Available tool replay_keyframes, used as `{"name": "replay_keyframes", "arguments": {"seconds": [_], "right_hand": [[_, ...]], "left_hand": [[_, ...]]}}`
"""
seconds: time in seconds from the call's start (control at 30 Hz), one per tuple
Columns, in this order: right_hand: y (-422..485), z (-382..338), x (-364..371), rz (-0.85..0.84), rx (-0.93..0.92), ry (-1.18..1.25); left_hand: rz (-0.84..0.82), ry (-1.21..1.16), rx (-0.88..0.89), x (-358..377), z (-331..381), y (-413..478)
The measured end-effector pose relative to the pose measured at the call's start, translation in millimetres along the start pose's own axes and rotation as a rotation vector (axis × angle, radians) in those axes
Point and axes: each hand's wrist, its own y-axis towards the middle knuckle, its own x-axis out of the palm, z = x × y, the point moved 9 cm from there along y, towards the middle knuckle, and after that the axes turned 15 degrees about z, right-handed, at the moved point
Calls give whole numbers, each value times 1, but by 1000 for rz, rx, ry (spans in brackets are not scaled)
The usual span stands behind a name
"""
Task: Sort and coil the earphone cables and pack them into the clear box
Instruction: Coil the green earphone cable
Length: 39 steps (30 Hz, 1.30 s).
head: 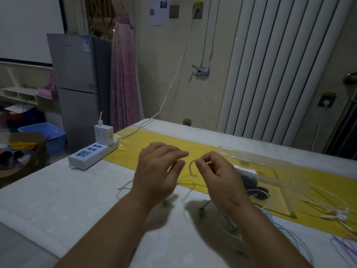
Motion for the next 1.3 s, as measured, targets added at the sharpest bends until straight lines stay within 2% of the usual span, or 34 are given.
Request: {"name": "replay_keyframes", "arguments": {"seconds": [0.1, 0.33, 0.5, 0.67, 0.77, 0.9, 1.0, 1.1, 1.17, 1.3], "right_hand": [[-1, -2, 3, -35, -3, 16], [-2, -7, 7, -89, -47, -15], [7, -5, -8, -64, -3, 57], [18, 2, -25, -4, 65, 167], [19, 1, -28, 52, 33, 87], [19, 5, -31, 99, 25, 54], [16, 9, -23, 61, 87, 130], [12, 5, -16, 39, 73, 136], [9, 0, -13, 41, 29, 115], [6, -2, -11, 58, -28, 50]], "left_hand": [[-78, 65, 71, 14, 5, -5], [-168, 2, -2, 21, 0, -9], [55, -49, -391, -2, -40, -7], [322, -170, -873, -25, -80, -21], [369, -159, -943, -30, -82, -22], [312, -91, -931, -29, -83, -23], [202, -99, -902, -19, -81, -22], [148, -106, -879, -15, -79, -24], [108, -98, -731, -15, -71, -18], [-3, -235, -434, -2, -37, -7]]}}
